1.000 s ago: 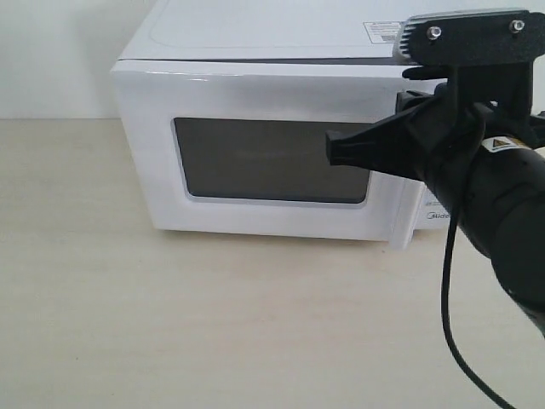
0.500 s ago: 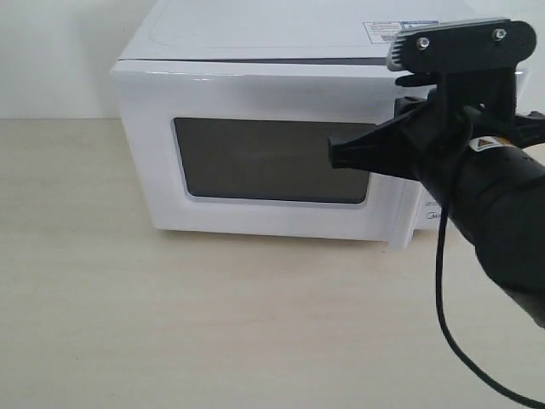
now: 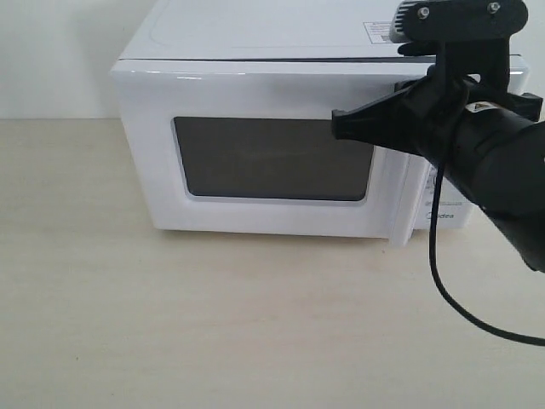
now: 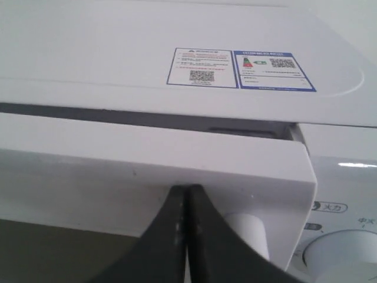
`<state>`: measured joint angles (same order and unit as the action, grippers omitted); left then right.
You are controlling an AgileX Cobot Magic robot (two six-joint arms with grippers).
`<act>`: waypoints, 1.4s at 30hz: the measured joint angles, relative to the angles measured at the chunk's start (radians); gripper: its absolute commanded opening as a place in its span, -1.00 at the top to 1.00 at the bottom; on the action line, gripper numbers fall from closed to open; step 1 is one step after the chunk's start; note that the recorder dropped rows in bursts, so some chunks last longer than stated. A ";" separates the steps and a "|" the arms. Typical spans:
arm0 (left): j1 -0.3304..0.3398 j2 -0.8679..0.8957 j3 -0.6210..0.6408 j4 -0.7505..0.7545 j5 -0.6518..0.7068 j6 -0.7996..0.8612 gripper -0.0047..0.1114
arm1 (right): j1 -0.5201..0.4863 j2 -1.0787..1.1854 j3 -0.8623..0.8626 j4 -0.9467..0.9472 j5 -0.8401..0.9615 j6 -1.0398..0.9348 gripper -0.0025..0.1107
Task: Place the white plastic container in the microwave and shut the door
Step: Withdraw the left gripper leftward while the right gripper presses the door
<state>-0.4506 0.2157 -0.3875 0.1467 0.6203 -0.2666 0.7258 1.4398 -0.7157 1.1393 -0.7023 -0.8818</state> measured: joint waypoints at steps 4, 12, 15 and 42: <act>0.000 0.000 0.000 0.021 0.002 -0.016 0.84 | -0.006 0.000 0.000 -0.014 0.007 0.002 0.96; 0.000 0.000 0.000 0.029 0.004 -0.024 0.84 | -0.008 0.000 0.000 -0.020 0.003 0.004 0.96; 0.000 0.000 0.000 0.029 0.004 -0.026 0.84 | -0.010 0.000 0.000 -0.036 -0.004 0.004 0.96; 0.000 0.000 0.000 0.033 0.004 -0.026 0.84 | -0.057 0.045 -0.051 -0.020 0.017 0.001 0.96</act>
<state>-0.4506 0.2157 -0.3875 0.1801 0.6247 -0.2929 0.6686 1.4850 -0.7671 1.1194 -0.6858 -0.8810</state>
